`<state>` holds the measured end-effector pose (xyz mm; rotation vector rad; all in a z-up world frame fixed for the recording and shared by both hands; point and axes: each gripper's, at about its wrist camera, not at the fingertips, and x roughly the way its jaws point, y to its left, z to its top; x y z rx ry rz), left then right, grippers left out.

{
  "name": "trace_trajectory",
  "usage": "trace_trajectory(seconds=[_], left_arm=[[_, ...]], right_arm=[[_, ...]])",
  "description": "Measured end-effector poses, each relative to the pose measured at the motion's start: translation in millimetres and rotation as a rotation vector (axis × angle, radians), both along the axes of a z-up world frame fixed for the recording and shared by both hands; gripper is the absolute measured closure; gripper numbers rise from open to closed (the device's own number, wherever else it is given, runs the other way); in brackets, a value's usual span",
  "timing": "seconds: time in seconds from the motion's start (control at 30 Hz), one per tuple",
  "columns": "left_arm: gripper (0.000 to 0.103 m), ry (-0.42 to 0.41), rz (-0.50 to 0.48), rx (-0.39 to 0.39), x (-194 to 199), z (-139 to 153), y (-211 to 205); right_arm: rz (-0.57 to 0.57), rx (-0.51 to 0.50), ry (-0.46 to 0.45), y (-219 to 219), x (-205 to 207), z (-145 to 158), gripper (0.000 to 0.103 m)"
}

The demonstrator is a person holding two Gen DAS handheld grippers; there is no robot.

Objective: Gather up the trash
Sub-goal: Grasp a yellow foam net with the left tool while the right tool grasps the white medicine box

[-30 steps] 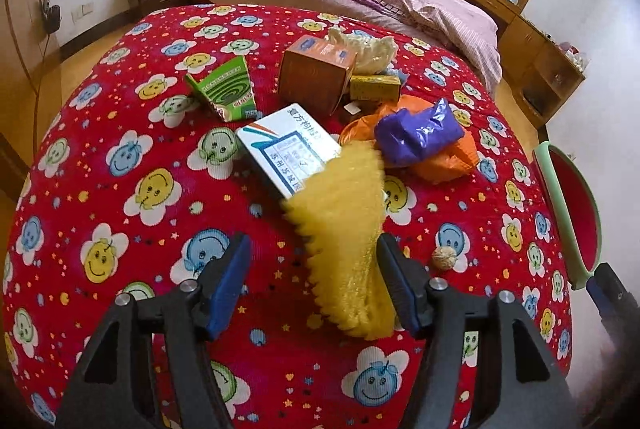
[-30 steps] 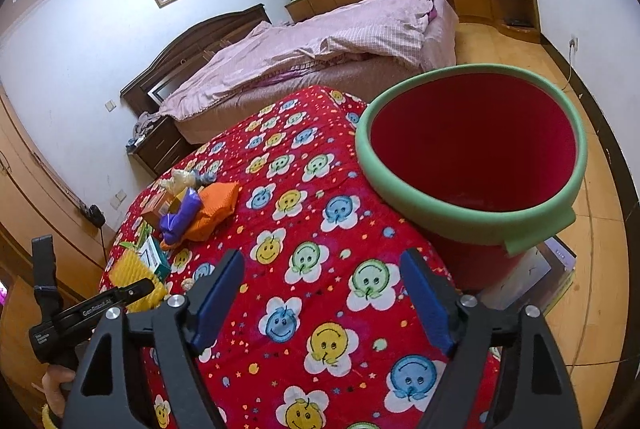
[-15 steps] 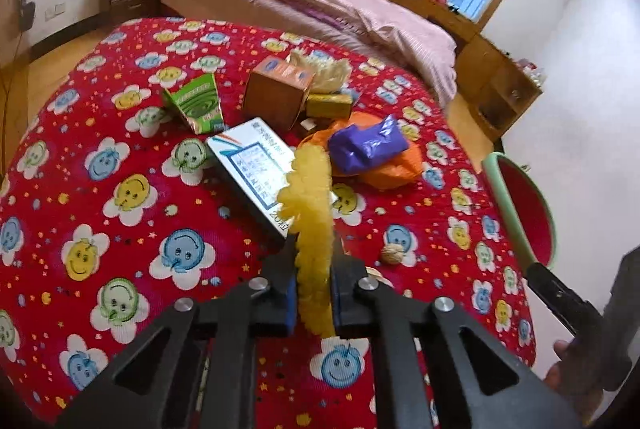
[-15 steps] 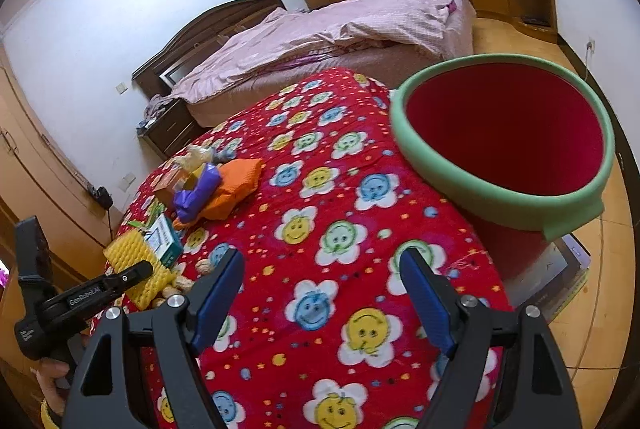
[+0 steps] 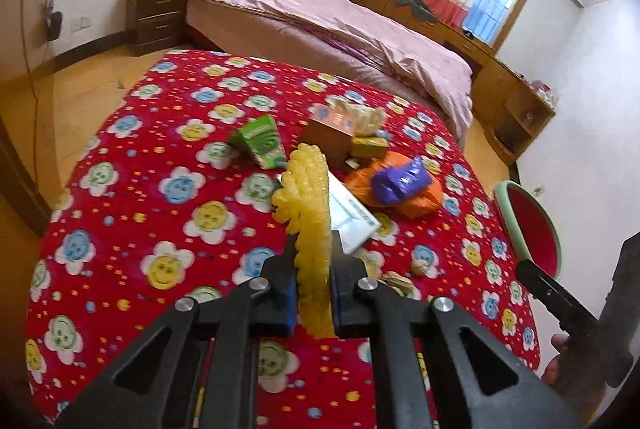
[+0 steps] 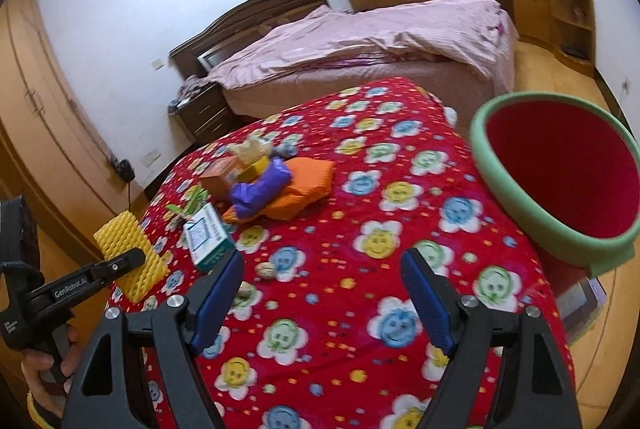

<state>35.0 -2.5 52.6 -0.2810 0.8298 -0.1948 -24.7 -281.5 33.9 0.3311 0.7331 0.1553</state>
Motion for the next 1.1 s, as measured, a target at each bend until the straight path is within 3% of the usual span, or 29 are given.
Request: trace_trajectory(seconds=[0.37,0.57,0.77,1.03,1.1], left_arm=[[0.092,0.016,0.045,-0.019,10,-10,26],[0.092,0.031,0.092,0.040,13,-16,38],[0.092,0.060,0.104,0.027,20,-30,54],[0.092,0.027,0.112,0.007,20,-29,67],[0.092,0.025,0.108,-0.003,20,-29,68]], right_arm=[[0.172,-0.055,0.039,62,39,-7,0.019],[0.268,-0.082,0.087,94,61,-19,0.018],[0.298,-0.122,0.136,120,84,-30,0.018],[0.333,-0.178,0.206,153,107,-44,0.018],[0.335,-0.193,0.217,158,109,-48,0.025]])
